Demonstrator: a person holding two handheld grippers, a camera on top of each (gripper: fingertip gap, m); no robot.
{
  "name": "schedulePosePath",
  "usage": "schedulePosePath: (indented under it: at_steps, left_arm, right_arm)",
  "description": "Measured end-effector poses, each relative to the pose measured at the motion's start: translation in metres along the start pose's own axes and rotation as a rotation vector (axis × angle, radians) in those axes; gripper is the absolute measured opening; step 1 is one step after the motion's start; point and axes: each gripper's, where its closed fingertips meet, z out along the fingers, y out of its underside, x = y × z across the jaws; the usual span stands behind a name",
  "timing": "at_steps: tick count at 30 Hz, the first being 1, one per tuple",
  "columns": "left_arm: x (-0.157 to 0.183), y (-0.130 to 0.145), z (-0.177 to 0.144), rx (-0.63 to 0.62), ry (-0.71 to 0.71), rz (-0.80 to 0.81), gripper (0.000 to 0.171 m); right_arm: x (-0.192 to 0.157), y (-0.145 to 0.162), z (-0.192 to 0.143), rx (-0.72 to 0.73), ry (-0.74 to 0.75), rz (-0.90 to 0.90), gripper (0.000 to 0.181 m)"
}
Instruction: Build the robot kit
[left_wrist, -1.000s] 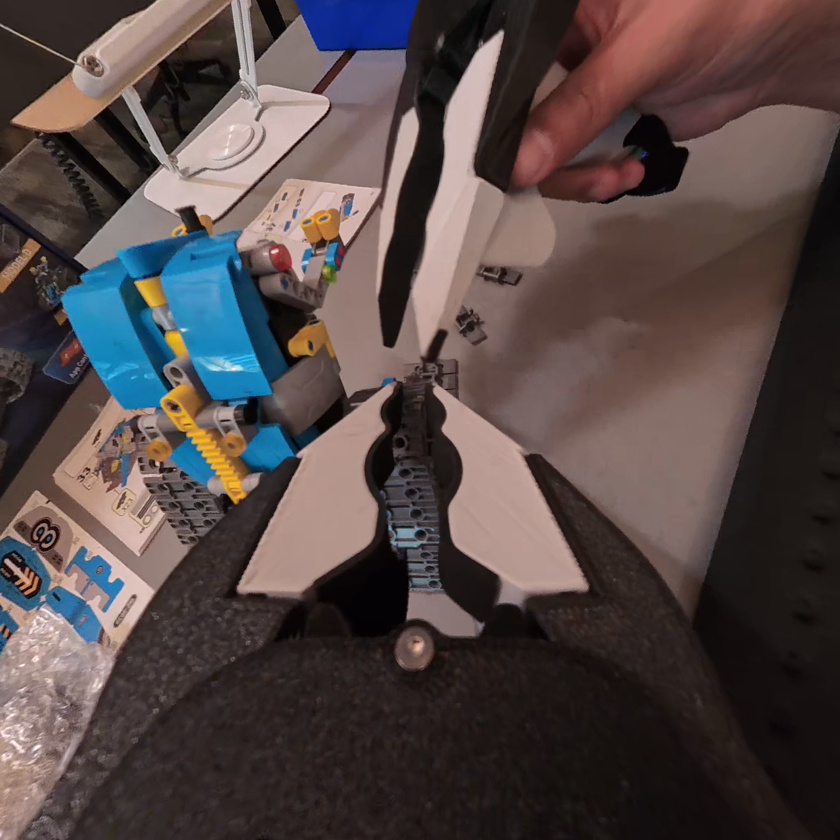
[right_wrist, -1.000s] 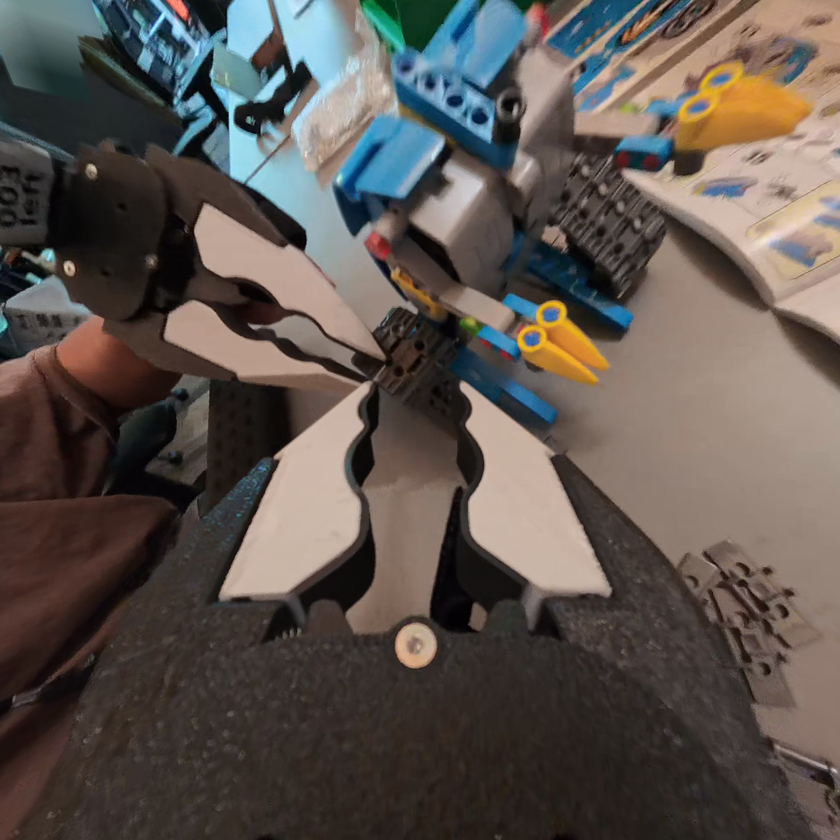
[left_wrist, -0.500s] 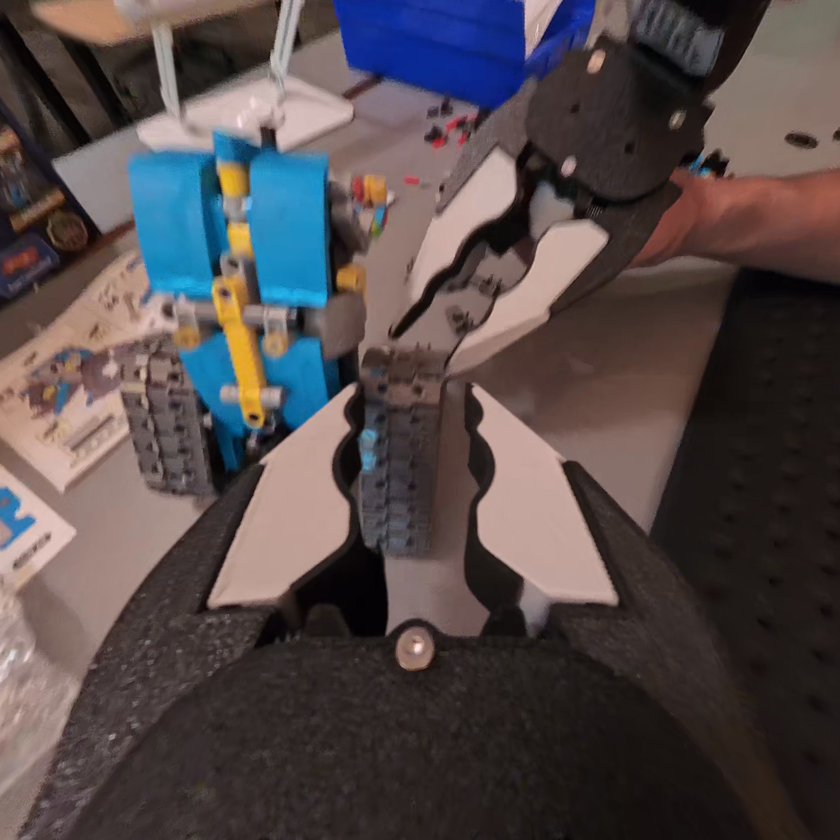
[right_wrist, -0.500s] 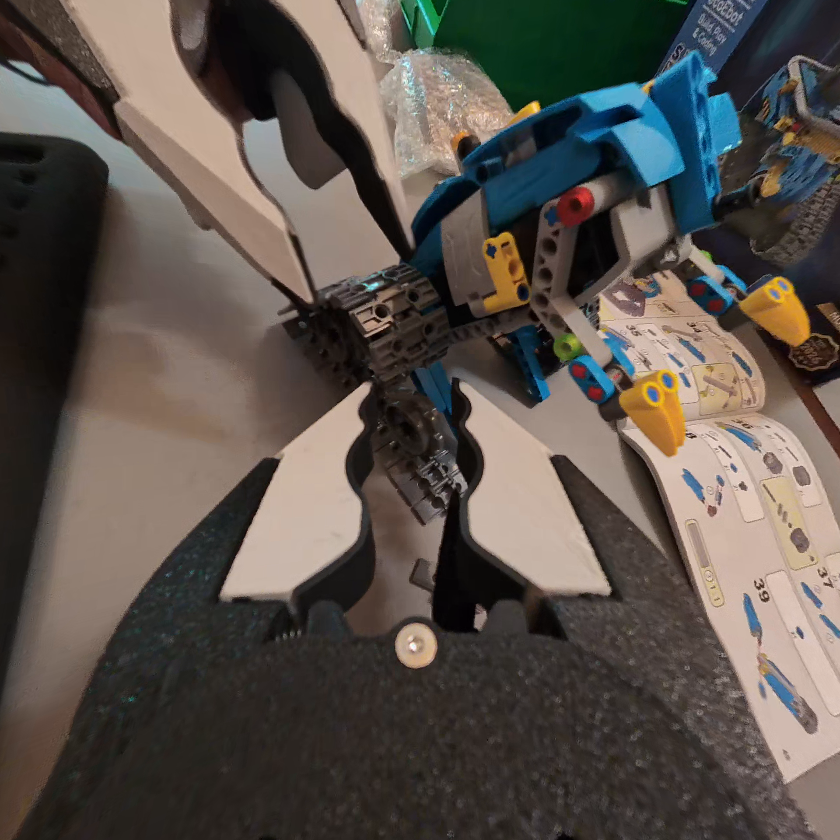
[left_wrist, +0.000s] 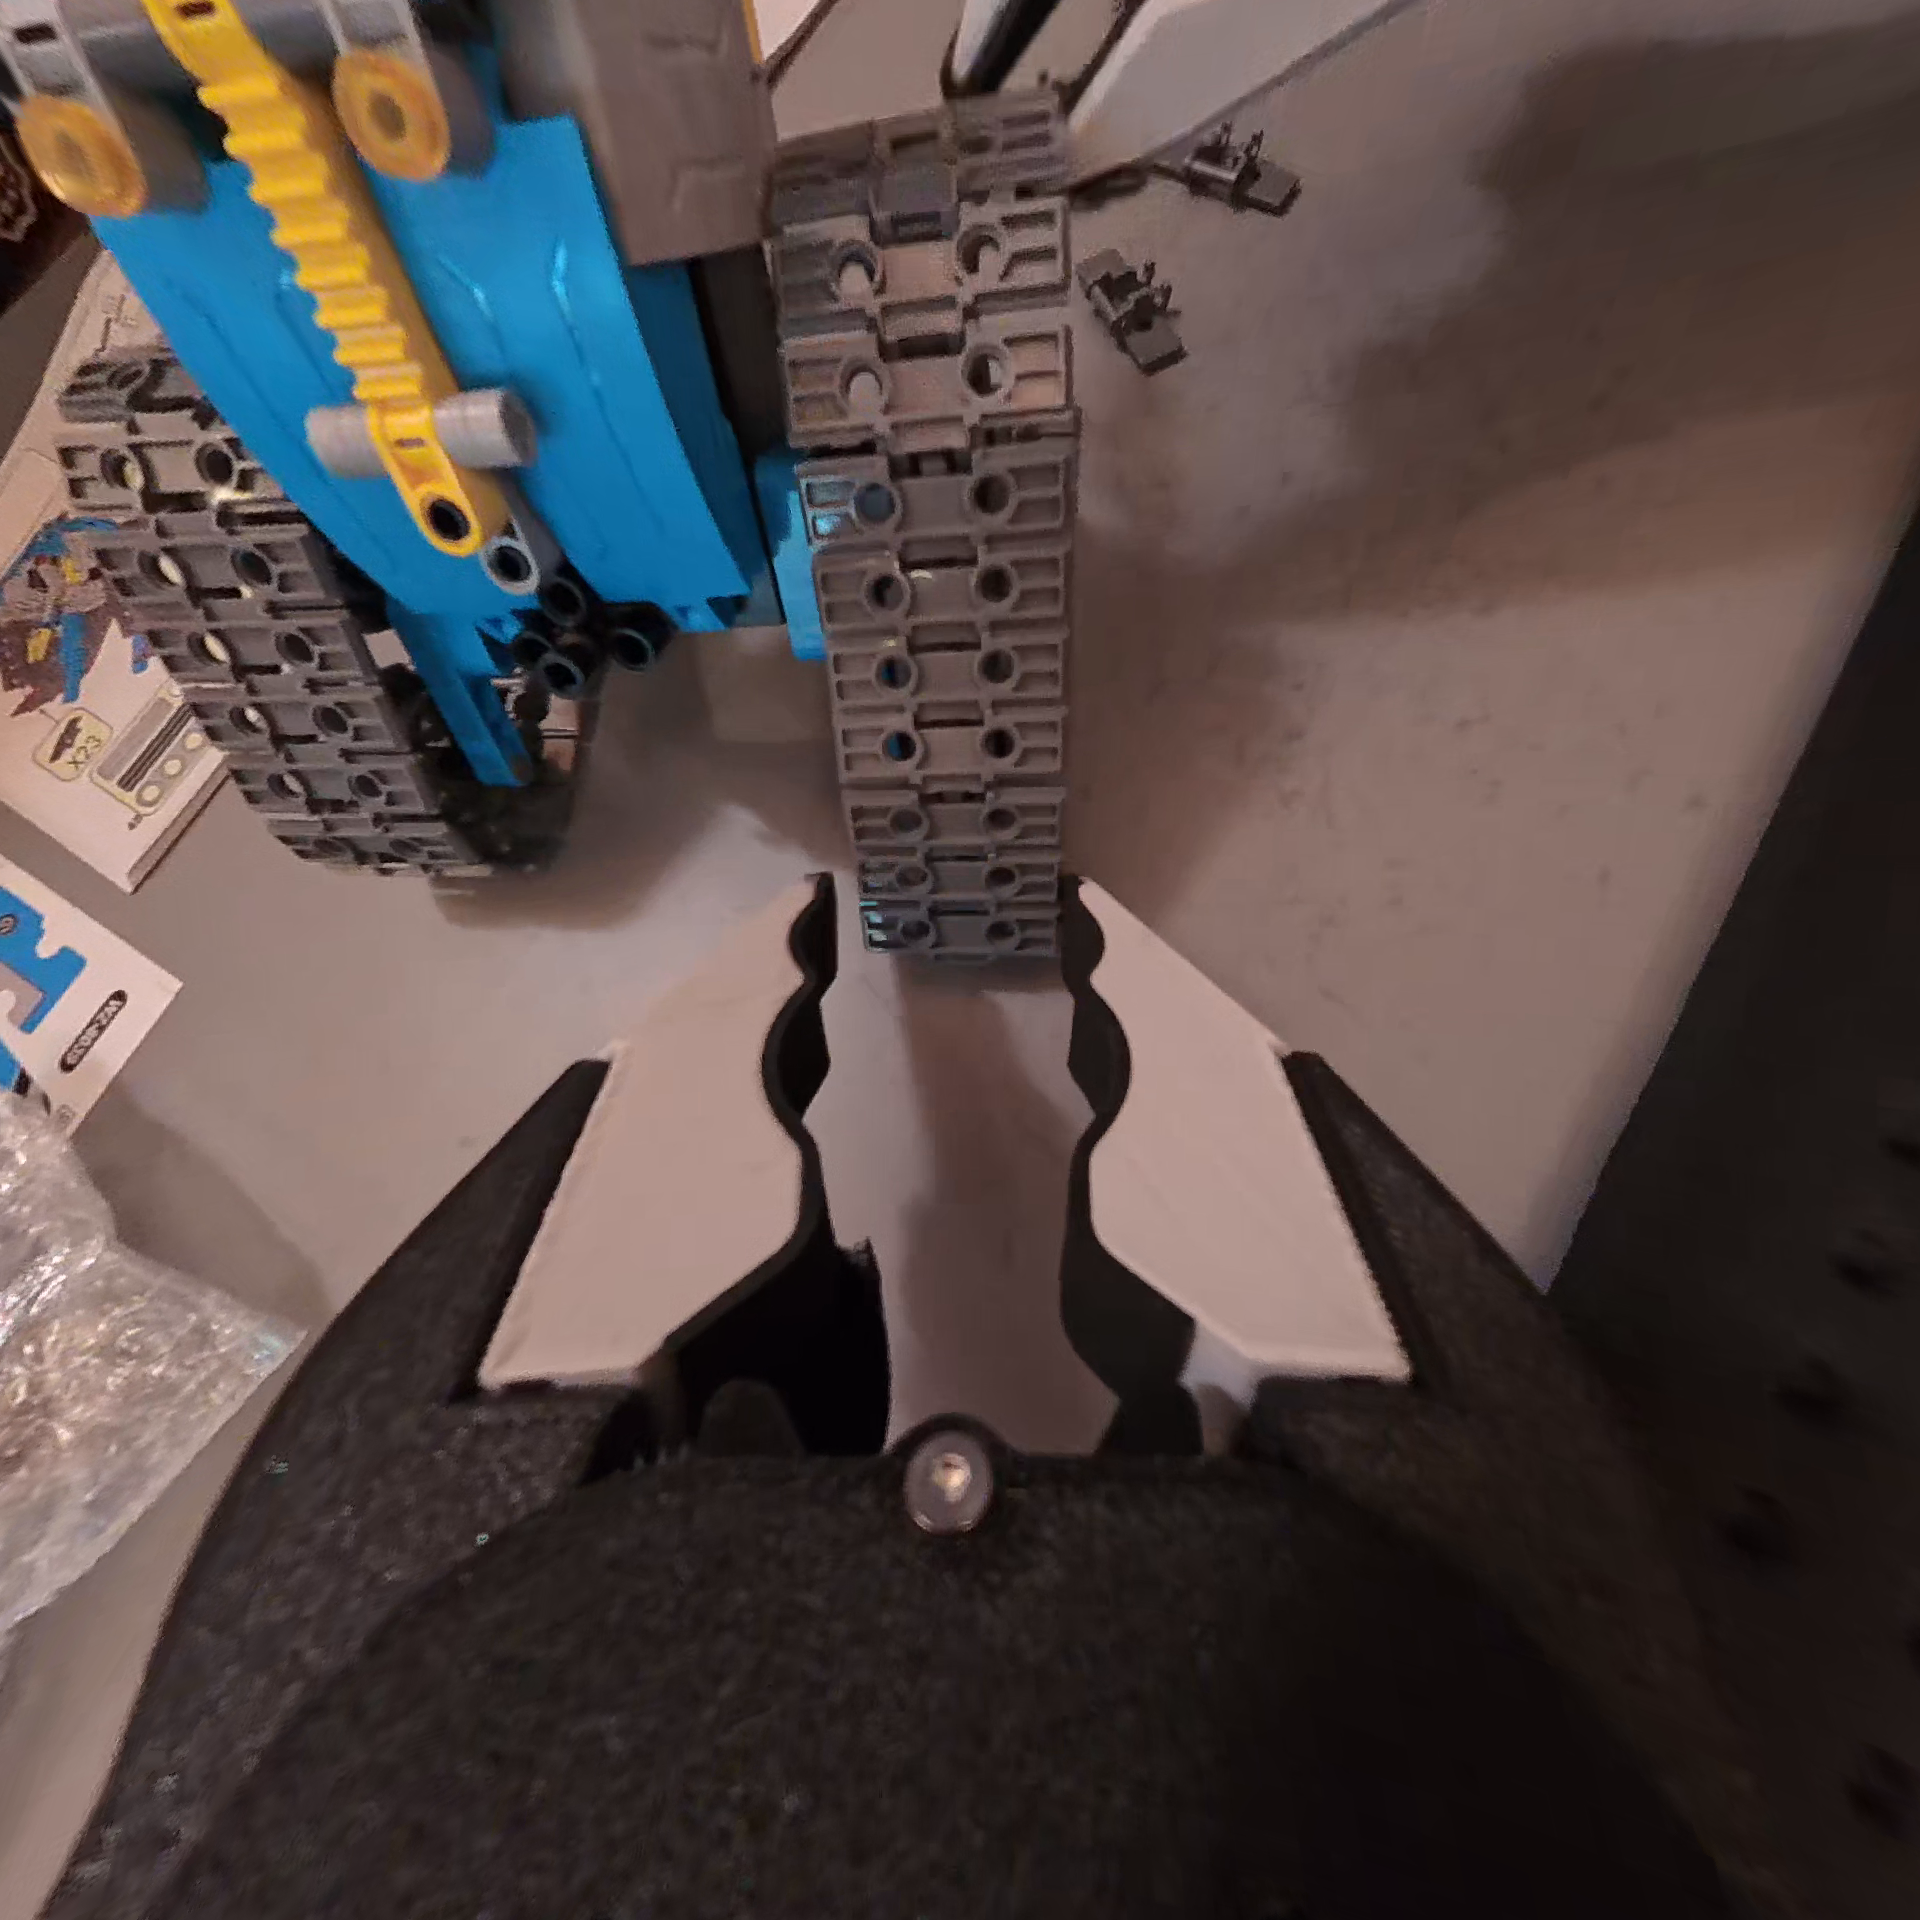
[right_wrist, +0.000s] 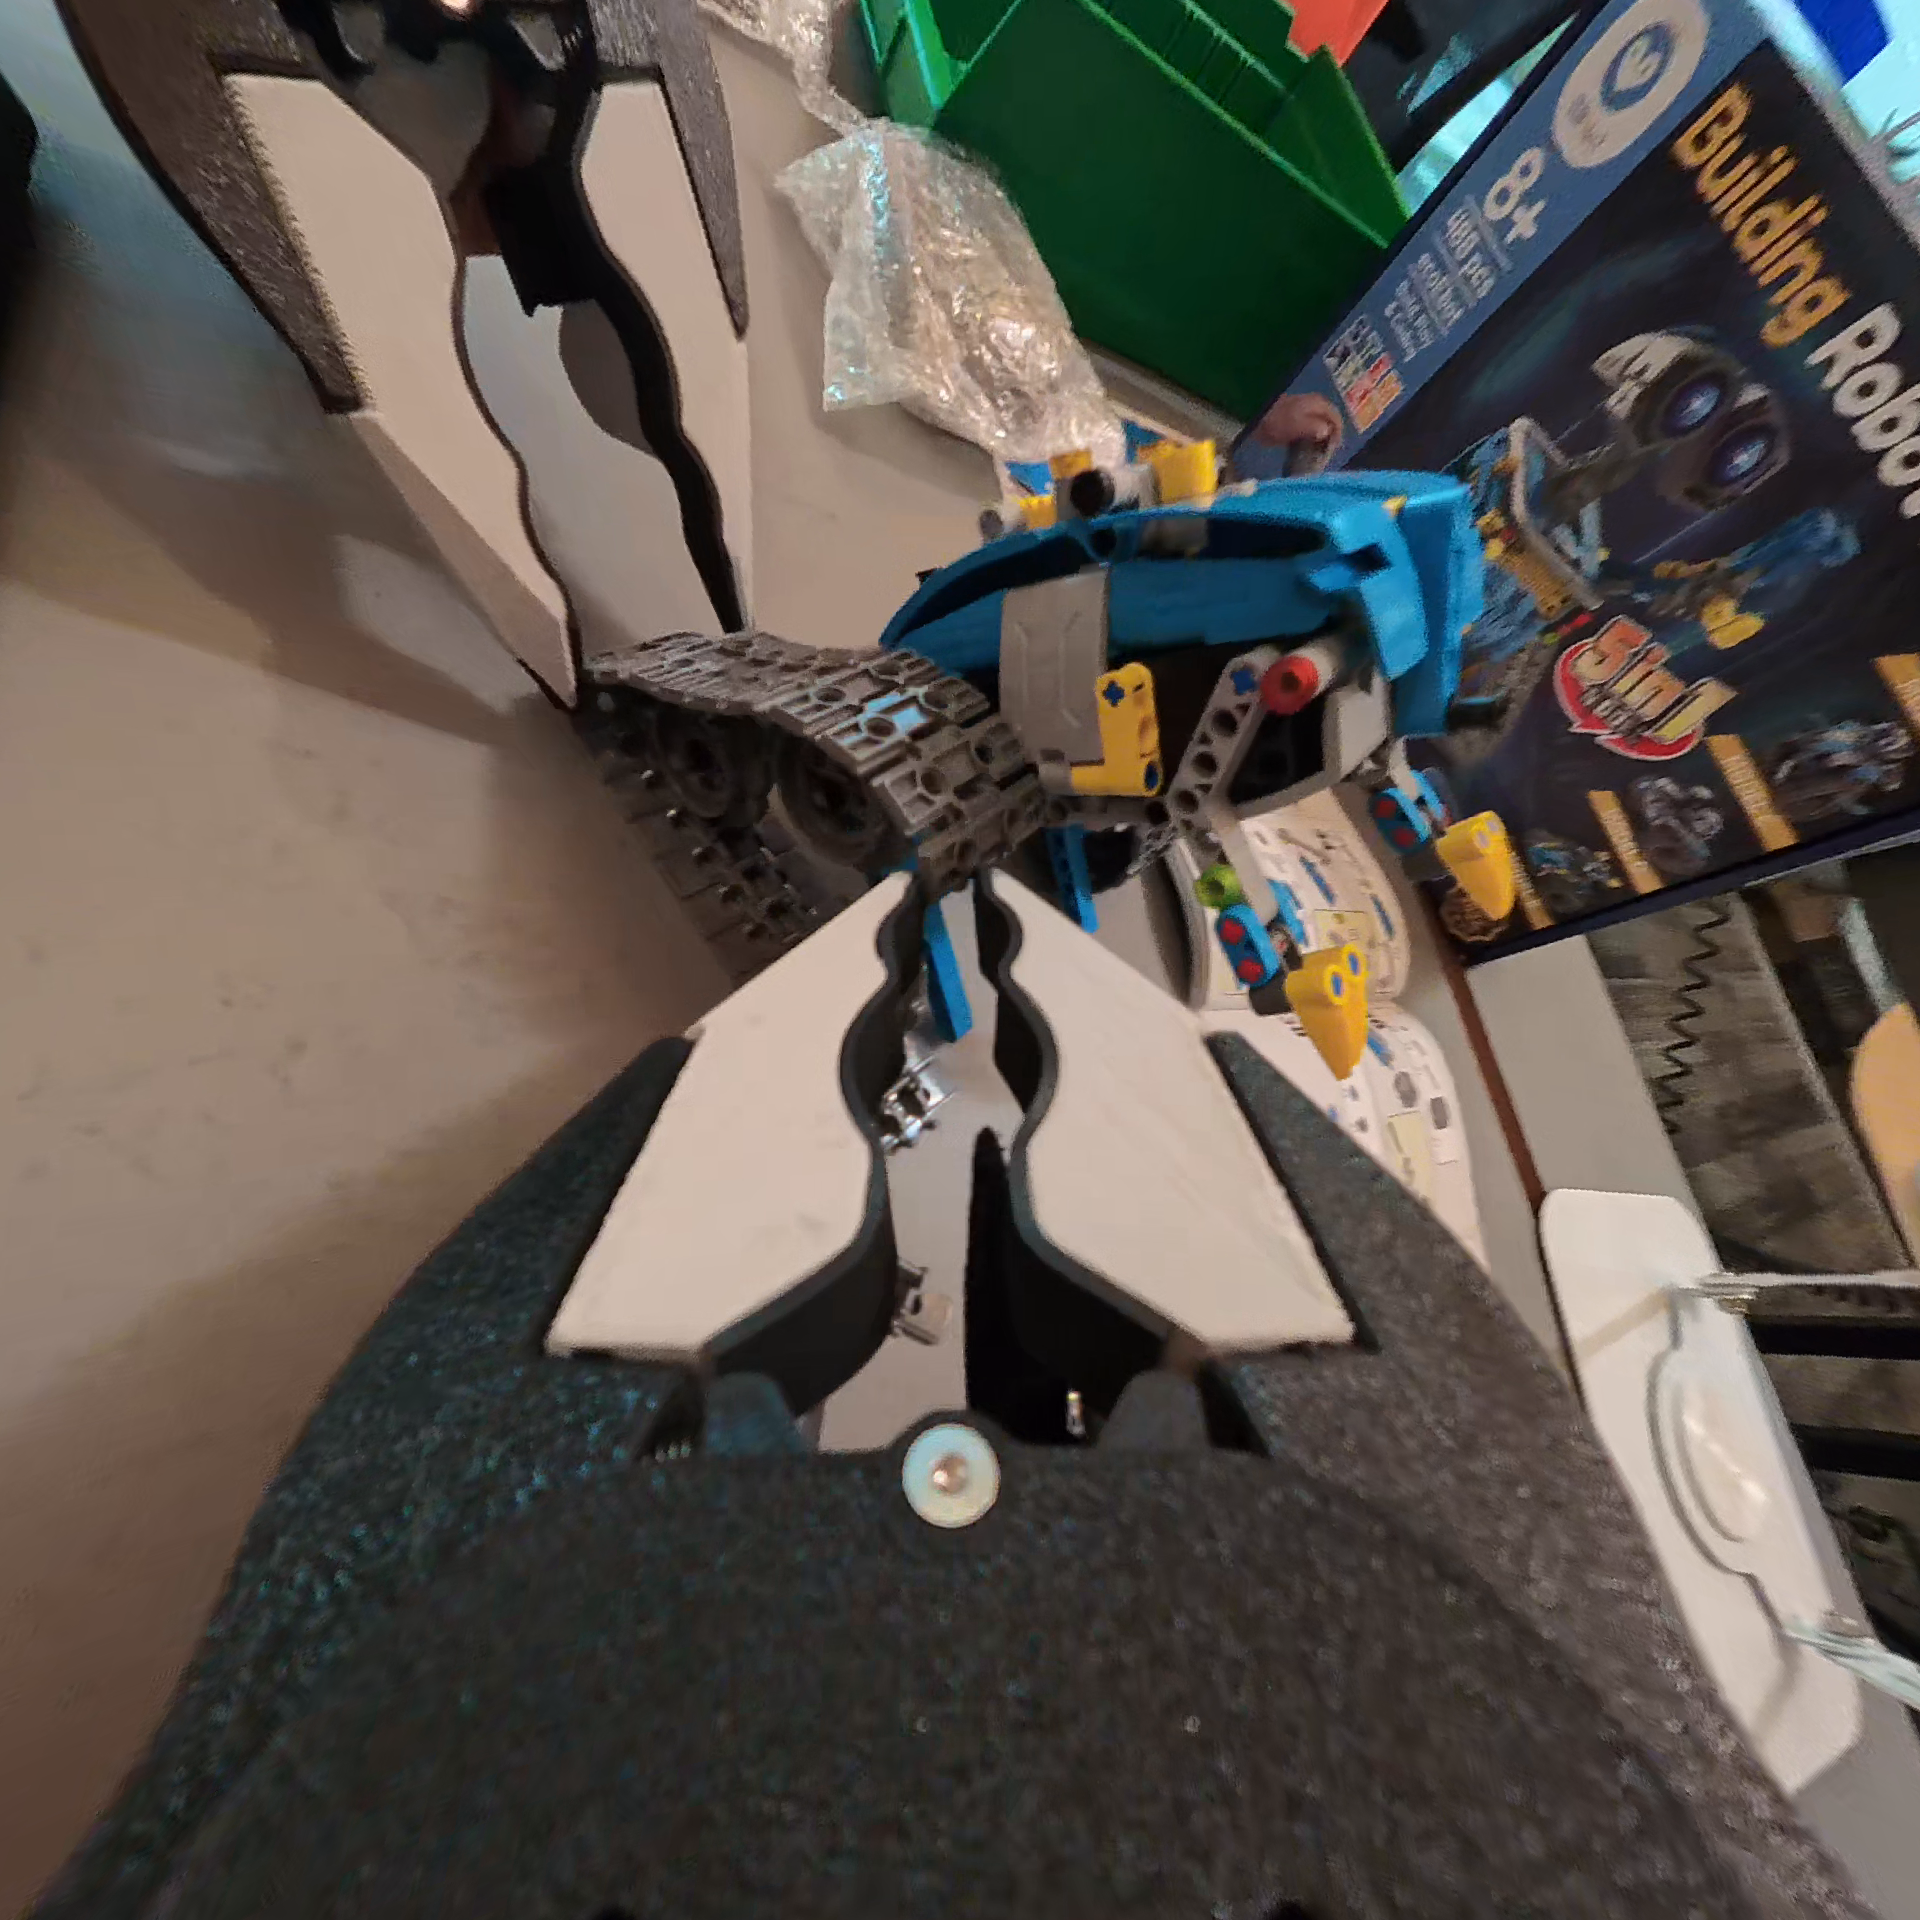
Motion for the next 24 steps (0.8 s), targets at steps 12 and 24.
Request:
schedulePosePath:
  at_steps: [12, 24]
  left_arm:
    - [0.003, -0.020, -0.006, 0.020, 0.001, 0.031, 0.038]
    - [-0.042, -0.121, -0.055, 0.212, -0.148, 0.001, 0.065]
  right_arm:
    - [0.021, -0.005, -0.016, 0.037, 0.095, -0.069, 0.006]
    - [0.042, 0.004, -0.025, 0.053, 0.149, -0.038, 0.005]
